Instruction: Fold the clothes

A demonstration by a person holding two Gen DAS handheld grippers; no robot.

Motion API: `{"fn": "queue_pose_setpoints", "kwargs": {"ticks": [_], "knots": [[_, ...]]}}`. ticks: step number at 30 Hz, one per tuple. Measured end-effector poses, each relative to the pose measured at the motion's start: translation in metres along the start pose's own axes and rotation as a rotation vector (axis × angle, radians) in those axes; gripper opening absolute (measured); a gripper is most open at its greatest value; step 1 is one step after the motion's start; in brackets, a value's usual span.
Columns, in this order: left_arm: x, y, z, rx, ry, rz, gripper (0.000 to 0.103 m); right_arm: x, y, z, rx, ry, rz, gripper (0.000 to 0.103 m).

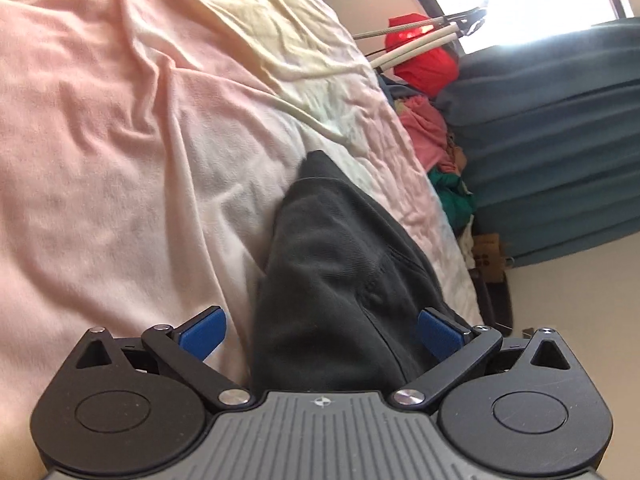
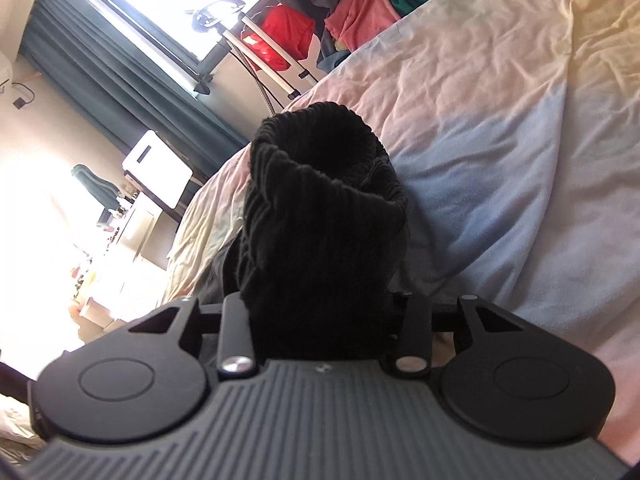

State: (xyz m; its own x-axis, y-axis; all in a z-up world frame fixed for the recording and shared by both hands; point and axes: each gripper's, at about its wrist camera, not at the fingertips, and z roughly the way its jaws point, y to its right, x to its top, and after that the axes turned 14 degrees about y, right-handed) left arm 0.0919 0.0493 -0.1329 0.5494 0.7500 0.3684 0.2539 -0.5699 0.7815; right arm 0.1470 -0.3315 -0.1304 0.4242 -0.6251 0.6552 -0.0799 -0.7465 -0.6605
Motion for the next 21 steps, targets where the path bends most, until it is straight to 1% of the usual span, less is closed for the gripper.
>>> {"fn": "queue_pose_setpoints", "kwargs": {"ticks": [4,6,7,8,9,11,12,14,17,21], "knots": [[-0.01,-0.009,0.032,0.009,-0.103,-0.032,0.102,-0.002,-0.003,0.008,0.004,0.006,0.002,0.043],[-0.011,-0.004,0.035,0.007,-0.099,-0.009,0.098,-0.004,-0.001,0.013,-0.011,-0.002,0.0,0.043],[-0.011,-0.002,0.037,-0.017,-0.116,-0.011,0.088,-0.005,0.001,0.015,-0.023,-0.007,0.0,0.043],[-0.012,0.0,0.04,-0.027,-0.138,-0.011,0.086,-0.006,0.003,0.018,-0.034,-0.012,0.002,0.043],[-0.014,0.002,0.042,-0.016,-0.139,0.01,0.084,-0.008,0.005,0.02,-0.044,-0.018,0.005,0.043],[-0.016,0.008,0.044,0.008,-0.134,0.063,0.068,-0.009,0.005,0.019,-0.05,-0.019,0.008,0.043],[-0.017,0.013,0.042,0.015,-0.128,0.088,0.065,-0.008,0.001,0.017,-0.047,-0.016,0.003,0.043],[-0.017,0.023,0.038,0.027,-0.118,0.135,0.054,-0.005,-0.007,0.013,-0.041,-0.01,-0.01,0.043],[-0.014,0.043,0.03,0.033,-0.109,0.172,0.046,0.001,-0.016,0.003,-0.025,0.006,0.004,0.042],[-0.008,0.078,0.02,0.055,-0.13,0.195,0.044,0.02,-0.022,-0.015,-0.005,0.027,0.048,0.041]]}}
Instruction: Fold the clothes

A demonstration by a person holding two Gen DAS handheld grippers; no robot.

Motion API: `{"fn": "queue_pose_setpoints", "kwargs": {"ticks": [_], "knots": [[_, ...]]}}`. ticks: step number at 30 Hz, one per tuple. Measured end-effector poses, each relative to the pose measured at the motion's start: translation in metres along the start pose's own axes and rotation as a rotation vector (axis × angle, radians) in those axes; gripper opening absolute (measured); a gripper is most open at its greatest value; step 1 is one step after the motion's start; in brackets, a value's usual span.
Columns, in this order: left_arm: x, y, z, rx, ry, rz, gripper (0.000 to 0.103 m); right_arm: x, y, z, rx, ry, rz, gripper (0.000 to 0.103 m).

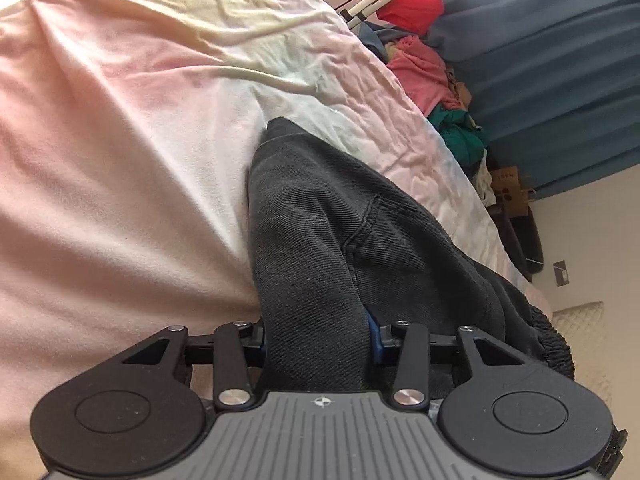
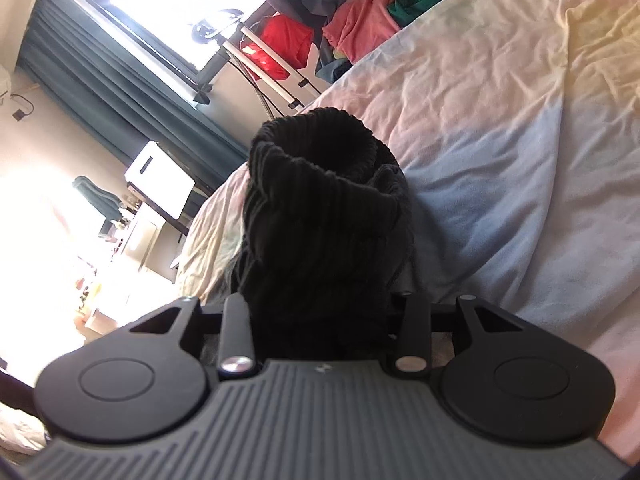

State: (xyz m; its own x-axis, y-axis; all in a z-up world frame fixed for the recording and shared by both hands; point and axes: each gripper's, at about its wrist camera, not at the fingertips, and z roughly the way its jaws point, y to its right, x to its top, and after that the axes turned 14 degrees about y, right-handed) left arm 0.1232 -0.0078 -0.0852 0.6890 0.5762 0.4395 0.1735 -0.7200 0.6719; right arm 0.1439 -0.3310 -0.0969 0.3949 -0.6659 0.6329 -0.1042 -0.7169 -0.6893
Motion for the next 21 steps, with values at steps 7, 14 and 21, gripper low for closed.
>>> {"fn": "queue_pose_setpoints", "kwargs": {"ticks": [7,14,21], "knots": [[0.017,0.126,0.005,-0.055,-0.012,0.115,0.039,0.069,0.017,-0.043,-0.002,0.127,0.106,0.04],[-0.016,0.287,0.118,-0.155,-0.09,0.181,0.039,0.19,0.099,-0.068,-0.131,0.244,0.19,0.04],[-0.073,0.407,0.294,-0.245,-0.219,0.219,0.039,0.301,0.2,-0.054,-0.335,0.317,0.228,0.04]]}}
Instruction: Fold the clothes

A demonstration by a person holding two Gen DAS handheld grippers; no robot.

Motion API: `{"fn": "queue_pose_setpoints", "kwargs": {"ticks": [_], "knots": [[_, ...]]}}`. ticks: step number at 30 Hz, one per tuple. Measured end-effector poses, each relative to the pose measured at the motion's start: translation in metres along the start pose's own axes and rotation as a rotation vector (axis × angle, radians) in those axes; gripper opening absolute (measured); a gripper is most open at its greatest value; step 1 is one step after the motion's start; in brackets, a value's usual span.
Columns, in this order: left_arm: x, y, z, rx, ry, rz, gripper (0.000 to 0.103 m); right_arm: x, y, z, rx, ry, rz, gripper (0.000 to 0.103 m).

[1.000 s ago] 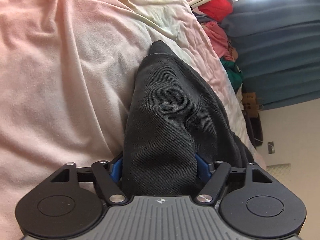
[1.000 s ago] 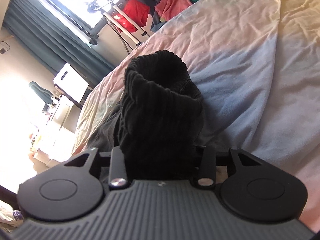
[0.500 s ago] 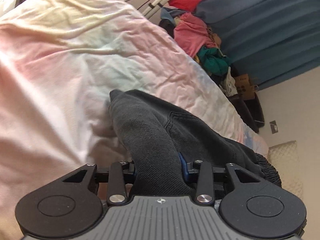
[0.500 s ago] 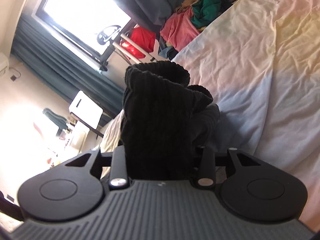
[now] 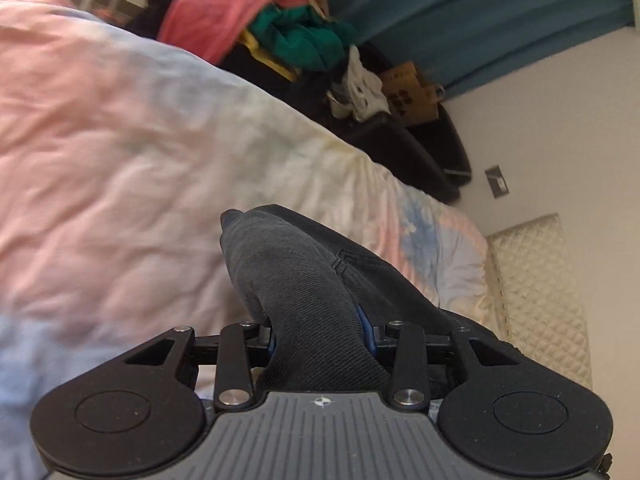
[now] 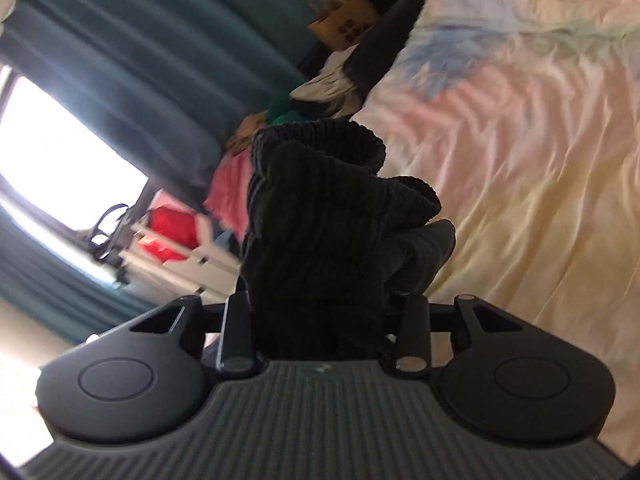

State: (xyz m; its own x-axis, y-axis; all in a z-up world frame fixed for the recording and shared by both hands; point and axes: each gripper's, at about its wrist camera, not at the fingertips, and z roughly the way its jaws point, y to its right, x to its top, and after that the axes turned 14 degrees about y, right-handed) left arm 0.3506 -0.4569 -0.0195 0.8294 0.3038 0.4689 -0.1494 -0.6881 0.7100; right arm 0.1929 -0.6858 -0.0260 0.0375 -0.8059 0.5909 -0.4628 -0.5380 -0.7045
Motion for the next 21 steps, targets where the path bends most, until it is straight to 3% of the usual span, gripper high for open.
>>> {"fn": "queue_pose_setpoints", "kwargs": {"ticks": [4,8,11,14,17,19,21], "knots": [[-0.001,0.014,0.09,-0.005,-0.065,0.08,0.039,0.016,0.041,0.044,-0.078,-0.001,0.016,0.04],[-0.011,0.001,0.128,-0.027,-0.089,0.175,0.04,-0.004,0.074,0.069,-0.091,-0.02,0.048,0.04],[-0.024,-0.023,0.126,-0.069,-0.15,0.237,0.04,-0.03,0.098,0.061,-0.079,-0.02,0.096,0.04],[-0.054,-0.054,0.114,-0.075,-0.202,0.308,0.042,-0.078,0.128,0.041,-0.114,-0.029,0.151,0.041],[-0.081,-0.07,0.1,-0.075,-0.153,0.365,0.047,-0.125,0.156,0.034,-0.148,-0.035,0.169,0.045],[-0.089,-0.069,0.09,-0.089,-0.111,0.416,0.049,-0.129,0.162,0.031,-0.134,-0.015,0.194,0.047],[-0.09,-0.058,0.079,-0.055,-0.099,0.459,0.051,-0.119,0.15,0.028,-0.15,-0.04,0.177,0.052]]}}
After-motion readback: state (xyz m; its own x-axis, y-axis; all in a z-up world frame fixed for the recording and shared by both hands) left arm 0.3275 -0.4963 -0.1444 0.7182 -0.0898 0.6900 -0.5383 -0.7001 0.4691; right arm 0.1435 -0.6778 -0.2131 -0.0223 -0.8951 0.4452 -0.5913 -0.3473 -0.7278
